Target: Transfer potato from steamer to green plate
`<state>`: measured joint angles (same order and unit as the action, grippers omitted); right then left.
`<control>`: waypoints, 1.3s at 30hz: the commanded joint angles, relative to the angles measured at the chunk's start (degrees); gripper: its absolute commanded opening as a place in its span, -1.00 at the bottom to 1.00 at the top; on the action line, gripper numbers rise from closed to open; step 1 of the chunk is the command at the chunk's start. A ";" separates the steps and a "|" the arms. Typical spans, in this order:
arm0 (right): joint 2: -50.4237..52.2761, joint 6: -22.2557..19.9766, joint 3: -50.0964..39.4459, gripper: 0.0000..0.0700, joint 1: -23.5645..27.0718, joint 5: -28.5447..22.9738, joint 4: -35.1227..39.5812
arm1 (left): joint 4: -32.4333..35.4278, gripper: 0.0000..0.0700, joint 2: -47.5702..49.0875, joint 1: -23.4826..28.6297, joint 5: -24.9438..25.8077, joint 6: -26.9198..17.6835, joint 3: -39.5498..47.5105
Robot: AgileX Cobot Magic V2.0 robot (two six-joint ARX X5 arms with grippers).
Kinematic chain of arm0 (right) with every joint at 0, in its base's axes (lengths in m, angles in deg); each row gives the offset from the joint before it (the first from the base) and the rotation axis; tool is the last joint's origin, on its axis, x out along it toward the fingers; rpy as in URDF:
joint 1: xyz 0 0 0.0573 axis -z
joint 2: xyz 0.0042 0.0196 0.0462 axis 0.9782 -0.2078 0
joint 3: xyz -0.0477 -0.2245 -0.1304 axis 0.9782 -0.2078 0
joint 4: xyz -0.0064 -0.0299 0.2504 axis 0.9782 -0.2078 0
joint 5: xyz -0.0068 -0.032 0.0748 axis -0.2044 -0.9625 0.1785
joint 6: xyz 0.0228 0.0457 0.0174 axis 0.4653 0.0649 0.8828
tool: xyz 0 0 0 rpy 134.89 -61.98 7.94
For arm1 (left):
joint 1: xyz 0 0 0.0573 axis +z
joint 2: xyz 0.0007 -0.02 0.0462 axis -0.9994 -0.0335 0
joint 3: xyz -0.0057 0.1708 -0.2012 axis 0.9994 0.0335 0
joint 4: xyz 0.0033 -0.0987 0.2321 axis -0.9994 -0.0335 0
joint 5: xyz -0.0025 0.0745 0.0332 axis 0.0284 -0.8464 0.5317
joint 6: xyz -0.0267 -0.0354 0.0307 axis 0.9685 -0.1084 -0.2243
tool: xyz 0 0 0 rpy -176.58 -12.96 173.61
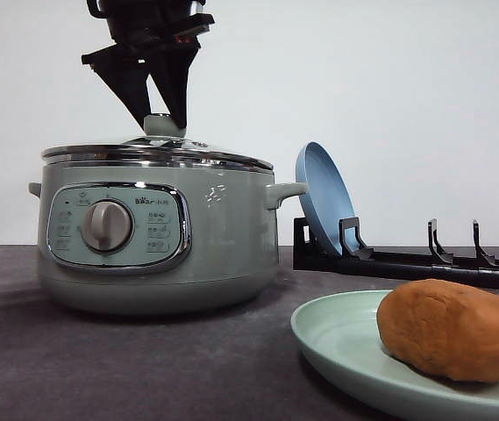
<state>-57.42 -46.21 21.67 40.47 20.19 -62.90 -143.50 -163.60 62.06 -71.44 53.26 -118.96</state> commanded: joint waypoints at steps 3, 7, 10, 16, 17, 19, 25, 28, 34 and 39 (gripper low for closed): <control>-0.15 -0.50 0.81 0.91 -0.48 -0.09 0.77 | 0.33 -0.99 -2.58 -0.63 0.46 -4.73 -0.85; -0.14 -0.50 0.81 0.91 -0.48 -0.09 0.74 | -0.38 -0.99 -2.58 -0.63 0.46 -6.79 -0.85; -0.15 -0.52 0.81 0.91 -0.48 -0.08 0.74 | -0.54 -0.99 -2.58 -0.63 0.46 -7.35 -0.85; -0.13 -0.52 0.81 0.91 -0.48 -0.08 0.74 | -0.63 -0.99 -2.58 -0.63 3.04 -5.47 -0.85; -0.13 -0.52 0.81 0.91 -0.48 -0.09 0.74 | -0.75 -0.99 -2.58 -0.63 3.91 -5.19 -0.85; -0.15 -0.52 0.81 0.91 -0.48 -0.09 0.74 | -0.98 -0.94 -2.58 -0.63 4.42 -4.61 -0.85; -0.13 -0.54 0.81 0.91 -0.48 -0.06 0.74 | -0.90 0.18 -2.24 -0.50 4.40 -2.59 -0.87; -0.14 -0.52 0.81 0.91 -0.48 -0.04 0.74 | -0.80 0.69 -0.83 -0.23 4.38 -1.69 -0.87; -0.15 -0.53 0.81 0.91 -0.48 -0.03 0.69 | -1.20 0.74 5.14 0.09 4.35 -0.78 -0.87; -0.15 -0.59 0.81 0.91 -0.48 -0.02 0.66 | -3.30 0.74 11.93 0.09 4.37 0.89 -0.87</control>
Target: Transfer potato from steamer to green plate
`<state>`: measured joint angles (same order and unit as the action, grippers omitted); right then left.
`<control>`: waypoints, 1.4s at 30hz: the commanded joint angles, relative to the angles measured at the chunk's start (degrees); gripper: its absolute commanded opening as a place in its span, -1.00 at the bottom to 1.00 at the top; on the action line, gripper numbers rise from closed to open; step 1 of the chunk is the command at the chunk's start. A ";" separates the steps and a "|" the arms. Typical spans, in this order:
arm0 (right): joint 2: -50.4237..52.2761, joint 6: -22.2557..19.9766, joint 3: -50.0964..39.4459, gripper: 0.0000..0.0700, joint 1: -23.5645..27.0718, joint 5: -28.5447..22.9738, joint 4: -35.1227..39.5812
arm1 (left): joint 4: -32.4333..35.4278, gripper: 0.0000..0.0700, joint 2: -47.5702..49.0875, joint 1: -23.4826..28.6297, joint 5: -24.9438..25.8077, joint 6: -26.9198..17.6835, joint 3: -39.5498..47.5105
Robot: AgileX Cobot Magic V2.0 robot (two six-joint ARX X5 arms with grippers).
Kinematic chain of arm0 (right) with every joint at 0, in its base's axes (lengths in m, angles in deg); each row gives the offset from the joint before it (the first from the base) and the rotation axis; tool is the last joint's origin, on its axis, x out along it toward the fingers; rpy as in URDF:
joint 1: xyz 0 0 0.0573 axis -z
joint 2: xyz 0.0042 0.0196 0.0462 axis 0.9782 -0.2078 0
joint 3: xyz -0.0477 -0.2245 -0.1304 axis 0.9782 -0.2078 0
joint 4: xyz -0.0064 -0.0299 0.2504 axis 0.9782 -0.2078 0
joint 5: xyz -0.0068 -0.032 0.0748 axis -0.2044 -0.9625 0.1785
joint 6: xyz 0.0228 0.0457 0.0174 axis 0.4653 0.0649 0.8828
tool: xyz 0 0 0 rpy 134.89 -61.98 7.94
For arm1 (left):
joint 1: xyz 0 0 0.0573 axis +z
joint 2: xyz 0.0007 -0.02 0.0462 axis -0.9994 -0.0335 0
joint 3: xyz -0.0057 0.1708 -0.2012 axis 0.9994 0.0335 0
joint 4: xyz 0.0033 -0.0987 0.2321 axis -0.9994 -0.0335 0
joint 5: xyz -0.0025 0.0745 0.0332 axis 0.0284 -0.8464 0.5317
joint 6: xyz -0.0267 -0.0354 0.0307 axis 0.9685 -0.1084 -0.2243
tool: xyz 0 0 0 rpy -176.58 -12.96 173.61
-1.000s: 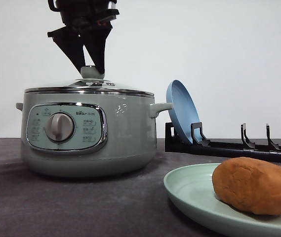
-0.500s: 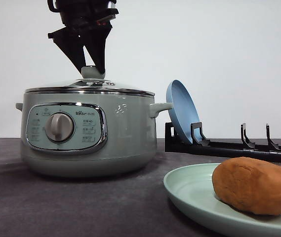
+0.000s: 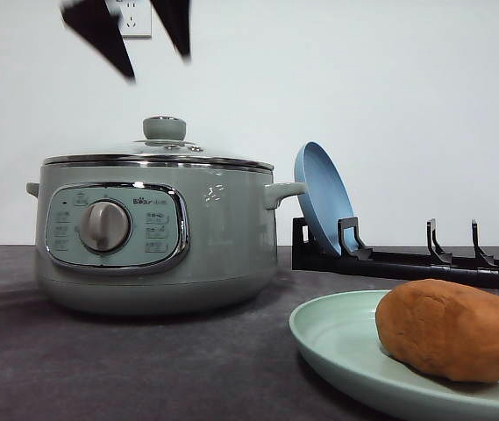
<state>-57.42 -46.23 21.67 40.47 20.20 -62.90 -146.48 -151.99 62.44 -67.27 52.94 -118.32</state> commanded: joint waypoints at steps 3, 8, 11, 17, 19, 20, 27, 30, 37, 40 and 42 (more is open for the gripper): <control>-0.15 -0.87 0.81 0.91 -0.48 -0.03 0.55 | -1.23 0.74 4.43 -0.30 0.20 1.84 -1.50; -0.13 -2.45 0.81 0.91 -0.48 -0.06 0.50 | -2.31 0.73 11.75 -0.30 0.20 1.85 -0.21; -0.13 -3.93 0.81 0.91 -0.48 -0.06 0.48 | -0.42 0.72 18.04 -0.30 0.20 1.82 4.63; -0.15 -5.62 0.81 0.91 -0.48 -0.01 0.24 | 8.34 0.71 34.76 -0.30 0.22 -0.11 23.33; -0.15 -5.89 0.81 0.91 -0.48 0.05 -0.54 | 12.32 0.71 41.15 -0.30 0.22 -0.19 30.61; -0.15 -6.28 0.81 0.91 -0.48 0.08 -1.17 | 14.03 0.71 44.01 -0.30 0.22 -0.25 33.76; -0.15 -8.25 0.79 0.91 -0.48 -0.01 -4.45 | 24.52 0.71 62.13 -0.32 0.75 6.95 51.45; -0.15 -8.20 0.79 0.91 -0.48 0.01 -4.40 | 24.95 0.71 66.39 -0.32 1.83 10.35 55.28; -0.15 -8.13 0.79 0.91 -0.48 -0.01 -4.28 | 25.41 0.70 68.82 -0.32 1.90 14.04 56.29; -0.15 -8.16 0.79 0.90 -0.48 0.04 -4.32 | 25.25 0.44 68.78 -0.32 1.90 14.39 56.29; -0.15 -8.18 0.79 0.25 -0.48 0.52 -4.59 | 25.11 -0.61 68.66 -0.32 1.90 14.14 56.29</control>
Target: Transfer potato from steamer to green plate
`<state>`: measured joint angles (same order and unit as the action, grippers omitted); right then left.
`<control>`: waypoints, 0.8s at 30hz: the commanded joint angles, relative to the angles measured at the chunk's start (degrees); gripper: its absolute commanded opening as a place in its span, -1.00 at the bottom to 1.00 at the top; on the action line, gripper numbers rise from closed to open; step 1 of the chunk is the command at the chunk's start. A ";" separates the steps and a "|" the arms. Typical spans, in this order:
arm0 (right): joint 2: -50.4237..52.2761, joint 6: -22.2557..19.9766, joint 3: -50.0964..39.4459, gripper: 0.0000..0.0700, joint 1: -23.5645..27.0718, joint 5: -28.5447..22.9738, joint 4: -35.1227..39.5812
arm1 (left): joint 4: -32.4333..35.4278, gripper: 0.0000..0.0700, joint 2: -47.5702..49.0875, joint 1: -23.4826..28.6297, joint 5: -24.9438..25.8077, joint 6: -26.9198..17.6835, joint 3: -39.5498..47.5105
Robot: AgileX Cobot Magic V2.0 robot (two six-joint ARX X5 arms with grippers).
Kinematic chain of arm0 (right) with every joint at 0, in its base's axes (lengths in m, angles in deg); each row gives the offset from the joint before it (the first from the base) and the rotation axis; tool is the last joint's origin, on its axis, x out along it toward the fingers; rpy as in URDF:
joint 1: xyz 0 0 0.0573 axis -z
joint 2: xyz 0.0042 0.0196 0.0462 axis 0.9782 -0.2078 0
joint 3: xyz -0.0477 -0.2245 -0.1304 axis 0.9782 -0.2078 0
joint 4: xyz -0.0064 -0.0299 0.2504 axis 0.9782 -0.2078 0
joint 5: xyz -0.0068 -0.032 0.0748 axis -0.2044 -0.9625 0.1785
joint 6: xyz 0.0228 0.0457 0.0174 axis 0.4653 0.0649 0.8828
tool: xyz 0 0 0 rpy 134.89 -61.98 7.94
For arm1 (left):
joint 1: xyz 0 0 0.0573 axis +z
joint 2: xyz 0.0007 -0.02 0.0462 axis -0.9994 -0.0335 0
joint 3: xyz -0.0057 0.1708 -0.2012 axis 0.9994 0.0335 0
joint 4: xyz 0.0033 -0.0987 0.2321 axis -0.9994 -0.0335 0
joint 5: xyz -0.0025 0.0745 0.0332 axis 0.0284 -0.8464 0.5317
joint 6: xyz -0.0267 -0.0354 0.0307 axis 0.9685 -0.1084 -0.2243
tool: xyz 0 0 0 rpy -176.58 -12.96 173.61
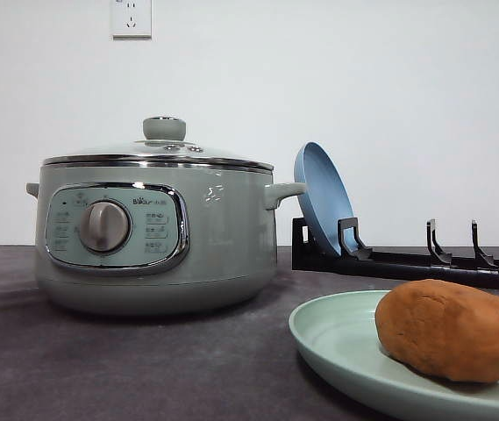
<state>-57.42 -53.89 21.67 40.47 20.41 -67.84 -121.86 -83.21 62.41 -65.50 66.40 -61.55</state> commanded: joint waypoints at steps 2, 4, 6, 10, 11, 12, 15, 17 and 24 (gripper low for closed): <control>-0.15 -0.51 0.79 -0.84 -0.48 1.10 -0.14 | 0.63 -0.97 -0.11 -0.28 0.13 0.30 -0.48; -0.15 -0.52 0.79 -0.97 -0.48 1.23 -0.21 | 0.79 -0.98 -0.11 -0.28 0.13 0.26 -0.48; -0.15 -0.35 0.81 -0.97 -0.47 1.28 -0.18 | 0.44 -0.96 -0.10 -0.27 0.13 0.26 -0.48; -0.15 -0.36 0.82 -0.97 -0.48 1.21 0.08 | 0.27 -0.95 -0.09 -0.26 0.12 0.26 -0.48; -0.15 -0.36 0.83 -0.97 -0.48 1.19 0.21 | 0.25 -0.95 -0.09 -0.26 0.11 0.27 -0.48; -0.15 -0.36 0.83 -0.97 -0.48 1.19 0.26 | 0.27 -0.95 -0.09 -0.28 0.11 0.28 -0.48; -0.14 -0.36 0.83 -0.97 -0.48 1.25 0.27 | 0.25 -0.95 -0.07 -0.26 0.12 0.28 -0.48; -0.15 -0.36 0.83 -0.97 -0.48 1.26 0.27 | 0.25 -0.95 -0.07 -0.26 0.11 0.27 -0.48; -0.15 -0.36 0.83 -0.97 -0.48 1.23 0.69 | 0.99 -0.95 0.12 -0.27 0.11 0.28 -0.05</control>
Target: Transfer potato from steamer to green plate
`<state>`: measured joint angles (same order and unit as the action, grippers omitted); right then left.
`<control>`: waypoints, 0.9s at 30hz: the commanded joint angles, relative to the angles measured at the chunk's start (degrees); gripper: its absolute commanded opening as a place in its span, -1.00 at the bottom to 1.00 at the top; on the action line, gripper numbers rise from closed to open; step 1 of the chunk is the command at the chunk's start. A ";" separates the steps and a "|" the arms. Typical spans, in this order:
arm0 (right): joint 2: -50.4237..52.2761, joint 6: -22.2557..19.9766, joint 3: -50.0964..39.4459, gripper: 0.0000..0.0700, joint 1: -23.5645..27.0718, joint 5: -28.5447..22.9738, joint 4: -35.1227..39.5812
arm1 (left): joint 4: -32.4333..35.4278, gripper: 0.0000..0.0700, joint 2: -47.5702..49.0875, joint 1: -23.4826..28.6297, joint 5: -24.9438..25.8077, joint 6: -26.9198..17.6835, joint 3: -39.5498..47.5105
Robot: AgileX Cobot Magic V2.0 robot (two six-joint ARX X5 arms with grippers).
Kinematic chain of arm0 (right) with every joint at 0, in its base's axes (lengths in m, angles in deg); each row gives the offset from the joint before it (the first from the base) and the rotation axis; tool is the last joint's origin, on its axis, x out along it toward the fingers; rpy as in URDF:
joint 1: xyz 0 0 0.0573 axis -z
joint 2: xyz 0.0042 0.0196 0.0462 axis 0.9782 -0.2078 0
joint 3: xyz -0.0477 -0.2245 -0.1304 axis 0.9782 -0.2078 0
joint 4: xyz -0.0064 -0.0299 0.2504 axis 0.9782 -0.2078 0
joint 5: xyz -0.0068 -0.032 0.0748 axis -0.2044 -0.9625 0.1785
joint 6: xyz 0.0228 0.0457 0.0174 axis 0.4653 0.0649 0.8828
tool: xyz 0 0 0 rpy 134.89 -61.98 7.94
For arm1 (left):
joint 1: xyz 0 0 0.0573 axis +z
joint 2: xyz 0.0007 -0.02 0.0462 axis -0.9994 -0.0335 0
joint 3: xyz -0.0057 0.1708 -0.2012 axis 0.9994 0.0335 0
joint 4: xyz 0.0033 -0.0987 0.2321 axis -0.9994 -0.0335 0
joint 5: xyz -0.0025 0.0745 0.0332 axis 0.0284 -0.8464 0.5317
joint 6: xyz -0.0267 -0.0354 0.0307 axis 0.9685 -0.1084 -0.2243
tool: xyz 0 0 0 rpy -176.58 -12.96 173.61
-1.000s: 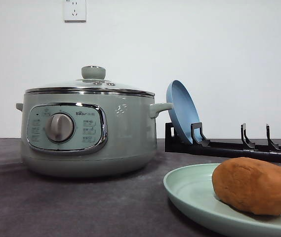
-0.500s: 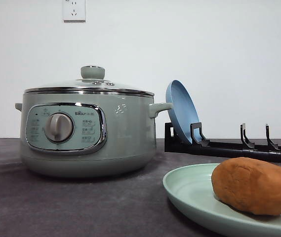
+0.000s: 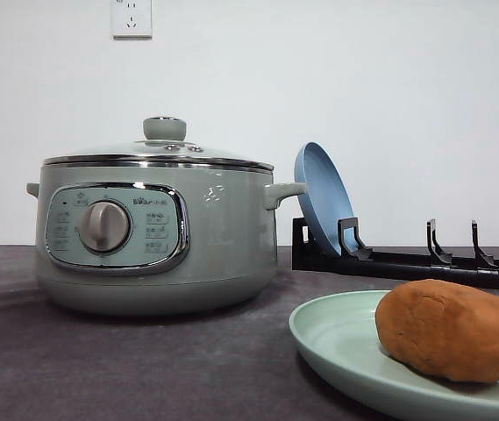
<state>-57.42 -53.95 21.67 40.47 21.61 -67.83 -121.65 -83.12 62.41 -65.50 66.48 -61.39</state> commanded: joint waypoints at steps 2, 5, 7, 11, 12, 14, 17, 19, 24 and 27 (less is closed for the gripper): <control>-0.14 -0.31 0.83 -0.97 -0.48 0.04 0.81 | 1.52 -0.95 0.84 0.56 0.09 0.19 0.52; -0.14 -0.31 0.83 -0.97 -0.48 0.03 1.03 | 4.33 -0.95 2.46 4.62 0.50 0.20 3.51; -0.15 -0.31 0.83 -0.97 -0.48 0.02 1.03 | 9.55 -0.95 4.72 9.24 0.51 0.18 8.22; -0.15 -0.31 0.83 -0.97 -0.48 0.02 1.02 | 22.47 -0.95 11.28 18.57 0.38 0.17 21.11; -0.15 -0.31 0.83 -0.97 -0.48 0.04 1.03 | 25.59 -0.95 13.33 20.58 0.31 0.16 24.88; -0.15 -0.31 0.83 -0.97 -0.48 0.04 1.03 | 30.40 -0.95 17.31 23.44 0.28 0.16 31.77; -0.13 -0.31 0.83 -0.97 -0.48 0.02 1.03 | 35.28 -0.95 23.21 25.23 0.28 0.15 42.00; -0.14 -0.31 0.83 -0.97 -0.48 0.03 1.03 | 37.18 -0.95 26.33 25.29 0.28 0.15 47.72; -0.13 -0.31 0.83 -0.97 -0.48 0.03 1.02 | 39.04 -0.95 31.39 25.27 0.28 0.17 57.06; -0.13 -0.31 0.83 -0.97 -0.48 0.04 1.04 | 39.07 -0.95 33.13 25.27 -1.15 0.13 59.55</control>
<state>-57.42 -53.95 21.67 40.47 21.63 -67.42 -83.75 -50.45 87.59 -66.02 66.48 -1.86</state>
